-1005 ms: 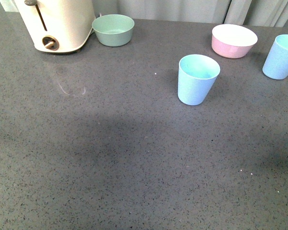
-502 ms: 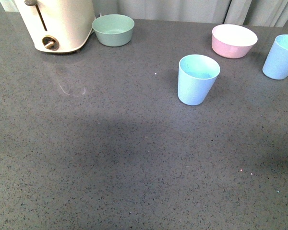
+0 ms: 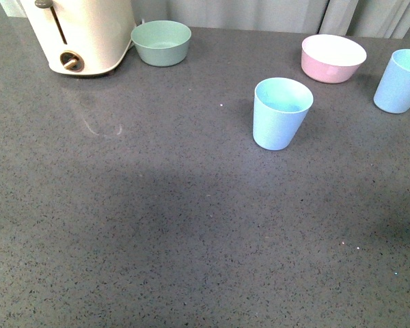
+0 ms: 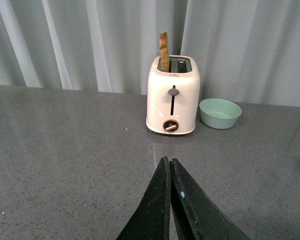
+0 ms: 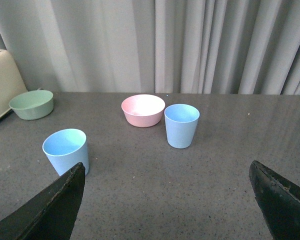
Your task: Stack blue cups with both arms
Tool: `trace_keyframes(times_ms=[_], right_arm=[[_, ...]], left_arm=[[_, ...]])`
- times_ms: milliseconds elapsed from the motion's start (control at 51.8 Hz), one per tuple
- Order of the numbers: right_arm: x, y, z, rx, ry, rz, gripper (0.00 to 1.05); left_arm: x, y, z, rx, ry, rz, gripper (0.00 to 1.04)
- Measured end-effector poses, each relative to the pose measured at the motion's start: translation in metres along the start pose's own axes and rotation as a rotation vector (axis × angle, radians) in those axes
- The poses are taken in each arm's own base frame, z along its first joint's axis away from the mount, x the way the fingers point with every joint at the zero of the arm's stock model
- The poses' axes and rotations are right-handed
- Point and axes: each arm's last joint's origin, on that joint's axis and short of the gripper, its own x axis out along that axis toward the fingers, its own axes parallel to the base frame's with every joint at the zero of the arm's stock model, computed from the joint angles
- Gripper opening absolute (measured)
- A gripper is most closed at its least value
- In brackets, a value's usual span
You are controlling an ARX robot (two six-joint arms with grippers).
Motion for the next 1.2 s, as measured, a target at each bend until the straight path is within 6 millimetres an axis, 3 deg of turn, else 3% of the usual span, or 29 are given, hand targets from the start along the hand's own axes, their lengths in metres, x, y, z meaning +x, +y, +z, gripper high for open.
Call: trace_keyframes(times_ms=[406,715,947,1043,1120,1198], right_arm=[[0.000,0.000,0.000,0.000,0.000,0.000,0.96],[0.000,0.000,0.000,0.000,0.000,0.000,0.96],[0.000,0.000,0.000,0.000,0.002,0.000,0.96],[0.003,-0.004,-0.005,0.109,0.285,0.008,0.96],[0.014,-0.013,-0.005,0.145,0.370,-0.014,0.96],[0.035,-0.029,0.011,0.112,0.351,-0.030,0.96]], left_arm=[[-0.016,0.000,-0.003,0.000,0.008,0.000,0.02],[-0.017,0.000,-0.003,0.000,0.004,0.000,0.02],[-0.017,0.000,-0.003,0.000,0.004,0.000,0.53],[-0.017,0.000,-0.003,0.000,0.004,-0.001,0.71],[-0.017,0.000,-0.003,0.000,0.005,0.000,0.85],[-0.017,0.000,-0.003,0.003,0.005,0.000,0.98]])
